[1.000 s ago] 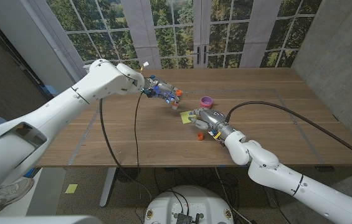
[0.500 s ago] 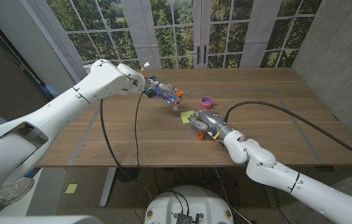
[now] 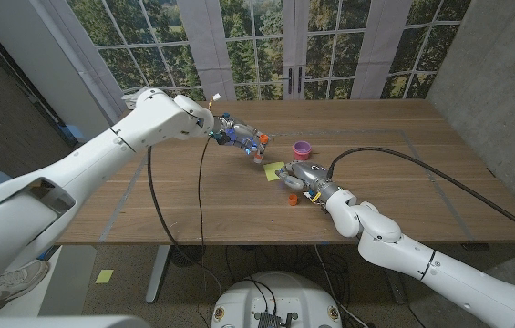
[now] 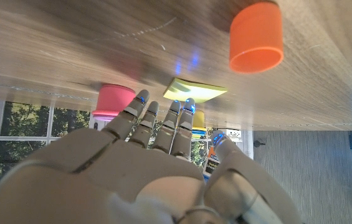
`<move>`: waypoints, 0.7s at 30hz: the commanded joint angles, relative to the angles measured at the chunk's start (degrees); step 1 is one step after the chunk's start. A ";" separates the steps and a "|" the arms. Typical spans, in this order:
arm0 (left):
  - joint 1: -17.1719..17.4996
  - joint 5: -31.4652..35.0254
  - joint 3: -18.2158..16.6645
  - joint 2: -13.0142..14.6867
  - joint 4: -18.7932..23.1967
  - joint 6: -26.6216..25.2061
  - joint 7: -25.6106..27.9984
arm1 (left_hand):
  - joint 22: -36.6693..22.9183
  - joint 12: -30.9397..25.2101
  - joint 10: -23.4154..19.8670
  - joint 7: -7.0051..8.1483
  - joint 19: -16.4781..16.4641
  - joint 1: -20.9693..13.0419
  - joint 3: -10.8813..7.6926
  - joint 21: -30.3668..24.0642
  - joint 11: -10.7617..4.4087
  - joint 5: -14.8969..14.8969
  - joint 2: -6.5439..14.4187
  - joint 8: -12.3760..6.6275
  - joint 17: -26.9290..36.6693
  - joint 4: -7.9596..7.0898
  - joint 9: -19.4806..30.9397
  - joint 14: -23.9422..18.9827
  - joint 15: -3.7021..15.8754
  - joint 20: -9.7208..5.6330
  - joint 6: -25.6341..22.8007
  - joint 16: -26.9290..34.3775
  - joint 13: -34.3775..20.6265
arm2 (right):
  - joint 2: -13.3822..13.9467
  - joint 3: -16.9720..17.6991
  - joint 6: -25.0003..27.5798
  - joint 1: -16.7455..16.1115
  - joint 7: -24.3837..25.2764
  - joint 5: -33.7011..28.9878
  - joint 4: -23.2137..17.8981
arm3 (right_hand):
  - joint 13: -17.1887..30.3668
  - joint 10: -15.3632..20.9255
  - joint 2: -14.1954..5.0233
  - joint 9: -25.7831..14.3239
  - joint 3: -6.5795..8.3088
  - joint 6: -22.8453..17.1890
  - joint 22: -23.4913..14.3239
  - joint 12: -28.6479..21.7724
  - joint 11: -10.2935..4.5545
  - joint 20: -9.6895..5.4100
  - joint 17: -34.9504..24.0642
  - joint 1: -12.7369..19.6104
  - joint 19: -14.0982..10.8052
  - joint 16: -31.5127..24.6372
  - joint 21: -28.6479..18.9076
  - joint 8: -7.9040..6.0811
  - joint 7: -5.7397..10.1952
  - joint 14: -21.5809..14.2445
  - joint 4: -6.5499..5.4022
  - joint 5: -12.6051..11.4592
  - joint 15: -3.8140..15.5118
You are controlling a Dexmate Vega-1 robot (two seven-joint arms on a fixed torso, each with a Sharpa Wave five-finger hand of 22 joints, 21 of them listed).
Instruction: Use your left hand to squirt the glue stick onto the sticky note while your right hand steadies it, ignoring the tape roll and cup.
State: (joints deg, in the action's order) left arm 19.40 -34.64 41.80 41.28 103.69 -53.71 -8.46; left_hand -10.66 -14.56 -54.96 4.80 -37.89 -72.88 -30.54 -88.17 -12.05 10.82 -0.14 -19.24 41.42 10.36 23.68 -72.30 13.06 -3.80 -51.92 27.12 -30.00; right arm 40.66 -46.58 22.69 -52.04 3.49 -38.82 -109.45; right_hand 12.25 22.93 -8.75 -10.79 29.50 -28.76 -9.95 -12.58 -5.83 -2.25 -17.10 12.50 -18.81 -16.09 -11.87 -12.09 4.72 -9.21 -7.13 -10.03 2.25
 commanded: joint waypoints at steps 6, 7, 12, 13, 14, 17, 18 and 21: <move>-0.10 0.93 1.23 -0.71 -3.87 5.36 -4.65 | -0.11 -0.04 -14.69 -8.19 0.11 -0.74 -0.40 0.21 4.78 0.37 0.92 0.51 -0.62 -0.24 0.21 0.10 0.43 -7.76 -8.57 -1.99 -6.88 | -0.80 -1.21 0.79 1.80 -1.31 0.30 1.43 | -0.01 2.96 -1.15 -0.10 0.39 -3.13 -0.10 -0.87 0.15 -1.72 0.33 -1.77 -0.16 0.43 0.22 -0.96 -0.67 -0.84 -1.03 -0.53 7.00; -0.17 1.08 1.43 -0.87 -4.20 5.55 -4.96 | -0.10 -0.03 -14.61 -8.08 0.18 -0.74 -0.39 0.25 4.77 0.37 0.93 0.55 -0.91 -0.23 0.20 0.17 0.44 -7.79 -8.63 -2.23 -6.96 | -0.83 -1.33 0.96 1.89 -1.38 0.15 1.44 | -0.02 2.96 -1.17 -0.09 0.40 -3.23 -0.10 -0.84 0.13 -1.72 0.35 -1.83 -0.15 0.44 0.23 -0.97 -0.73 -0.87 -1.07 -0.54 6.93; -1.06 2.24 2.84 -1.57 -6.03 6.29 -6.91 | -0.10 0.16 -14.74 -7.93 0.24 -0.64 -0.33 0.27 4.37 0.35 1.01 0.71 -1.87 -0.28 0.23 0.20 0.46 -7.73 -8.62 -2.92 -6.67 | -0.99 -1.34 1.20 1.96 -1.41 0.61 1.49 | -0.03 3.23 -1.15 -0.08 0.36 -3.47 -0.10 -0.86 0.03 -1.69 0.39 -2.02 -0.12 0.45 0.25 -0.95 -0.69 -0.93 -1.08 -0.55 6.96; -1.25 2.34 3.03 -1.73 -6.35 6.19 -7.24 | -0.10 0.17 -14.79 -8.00 0.24 -0.62 -0.32 0.27 4.38 0.34 1.02 0.71 -1.97 -0.29 0.22 0.19 0.46 -7.72 -8.68 -3.00 -6.63 | -0.99 -1.49 1.36 2.03 -1.43 0.38 1.47 | -0.03 3.35 -1.15 -0.08 0.36 -3.61 -0.10 -0.88 -0.01 -1.69 0.40 -2.03 -0.15 0.44 0.24 -0.98 -0.66 -0.97 -1.03 -0.56 6.98; -1.45 2.47 3.24 -1.84 -6.67 6.16 -7.65 | -0.09 0.22 -14.81 -8.03 0.26 -0.58 -0.31 0.28 4.43 0.34 1.03 0.74 -2.14 -0.30 0.21 0.20 0.48 -7.69 -8.69 -3.13 -6.53 | -1.04 -1.43 1.27 2.00 -1.28 0.58 1.55 | -0.04 3.39 -1.16 -0.07 0.40 -3.70 -0.09 -0.88 0.07 -1.67 0.45 -2.00 -0.14 0.45 0.25 -0.99 -0.76 -1.02 -0.98 -0.58 6.93; -2.20 3.16 4.07 -2.17 -7.14 5.56 -8.41 | -0.09 0.35 -14.82 -7.98 0.22 -0.40 -0.26 0.27 4.54 0.33 1.08 0.83 -2.73 -0.37 0.17 0.10 0.50 -7.54 -8.81 -3.52 -6.34 | -1.09 -1.46 1.36 2.13 -1.48 0.90 1.57 | -0.04 3.42 -1.15 -0.07 0.41 -3.85 -0.09 -0.83 0.11 -1.69 0.49 -2.08 -0.15 0.48 0.25 -0.98 -0.80 -1.02 -0.94 -0.59 6.95; -2.35 3.31 4.25 -2.22 -7.26 5.53 -8.70 | -0.09 0.39 -14.85 -8.01 0.17 -0.37 -0.26 0.24 4.54 0.33 1.10 0.85 -2.91 -0.38 0.16 0.06 0.50 -7.49 -8.85 -3.64 -6.27 | -1.08 -1.59 1.50 2.24 -1.64 0.76 1.55 | -0.04 3.45 -1.15 -0.07 0.40 -3.85 -0.09 -0.83 0.14 -1.67 0.50 -2.07 -0.15 0.48 0.25 -0.97 -0.78 -1.02 -0.92 -0.59 6.95; -2.50 4.11 4.77 -2.19 -7.44 6.31 -9.40 | -0.10 0.42 -14.88 -8.01 0.07 -0.32 -0.24 0.19 4.56 0.34 1.11 0.90 -3.38 -0.36 0.12 -0.10 0.51 -7.46 -8.99 -3.92 -6.21 | -1.04 -1.58 1.41 2.23 -1.60 1.09 1.53 | -0.05 3.53 -1.17 -0.06 0.38 -3.87 -0.09 -0.82 0.15 -1.67 0.50 -2.14 -0.13 0.48 0.26 -0.93 -0.81 -1.01 -0.90 -0.59 6.93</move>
State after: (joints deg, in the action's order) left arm 18.12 -32.49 44.57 39.76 98.29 -48.74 -14.73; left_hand -10.67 -13.74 -55.07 5.01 -37.68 -72.86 -30.38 -87.93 -11.94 10.78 -0.12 -18.57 38.55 10.20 23.64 -72.30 13.06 -3.59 -52.16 27.05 -30.00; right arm 39.79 -47.82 23.79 -50.22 2.19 -38.30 -108.11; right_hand 12.26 25.81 -8.23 -10.65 29.74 -32.03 -9.87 -13.02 -5.84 -2.25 -16.48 10.93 -18.81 -15.67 -11.65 -12.76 4.11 -9.74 -7.84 -10.41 2.36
